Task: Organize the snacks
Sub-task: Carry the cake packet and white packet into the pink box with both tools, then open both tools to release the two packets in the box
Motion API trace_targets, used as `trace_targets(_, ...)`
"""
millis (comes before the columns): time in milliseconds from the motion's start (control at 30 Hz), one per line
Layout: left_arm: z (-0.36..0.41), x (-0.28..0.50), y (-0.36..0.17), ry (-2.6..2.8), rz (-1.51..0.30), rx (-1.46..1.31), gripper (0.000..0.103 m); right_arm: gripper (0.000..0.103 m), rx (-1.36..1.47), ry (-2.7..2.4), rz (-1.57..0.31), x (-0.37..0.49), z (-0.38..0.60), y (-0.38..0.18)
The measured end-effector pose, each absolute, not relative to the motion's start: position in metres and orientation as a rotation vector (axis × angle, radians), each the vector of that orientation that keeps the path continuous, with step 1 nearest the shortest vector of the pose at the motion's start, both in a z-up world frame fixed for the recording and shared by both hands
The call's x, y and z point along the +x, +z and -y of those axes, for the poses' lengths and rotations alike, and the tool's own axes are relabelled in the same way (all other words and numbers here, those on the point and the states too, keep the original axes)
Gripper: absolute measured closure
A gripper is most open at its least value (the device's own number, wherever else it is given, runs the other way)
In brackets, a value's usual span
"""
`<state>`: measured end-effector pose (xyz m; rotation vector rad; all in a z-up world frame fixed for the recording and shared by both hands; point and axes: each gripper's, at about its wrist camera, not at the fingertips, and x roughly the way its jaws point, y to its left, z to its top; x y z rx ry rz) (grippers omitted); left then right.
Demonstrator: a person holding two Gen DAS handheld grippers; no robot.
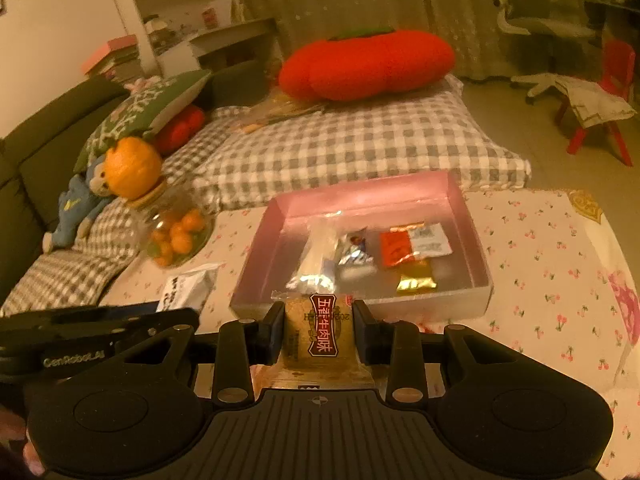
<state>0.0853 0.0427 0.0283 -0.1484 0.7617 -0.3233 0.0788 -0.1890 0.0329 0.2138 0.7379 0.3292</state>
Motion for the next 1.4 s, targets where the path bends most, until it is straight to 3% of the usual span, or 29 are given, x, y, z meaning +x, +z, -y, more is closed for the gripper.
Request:
trace_targets(367,-0.013,0.141,0.023,-0.321,-0.766,-0.120,0.060,0.070,0.292,0.262,-0.795,0.148,0.210,0.023)
trace_targets(700,0.019,0.181,-0.008,-0.364,-0.903,-0.145,0.060,0.070,0.320,0.205,-0.867,0.196,0.226,-0.007)
trace_targets(1233,0.027,0.196,-0.031,-0.342,-0.988,-0.129,0.060,0.070,0.270,0.177,-0.956,0.205,0.224,-0.025)
trace_targets(1400,0.024,0.192,-0.027,-0.330,-0.958,-0.135,0.058,0.066,0.270,0.183,-0.939,0.203,0.223,-0.021)
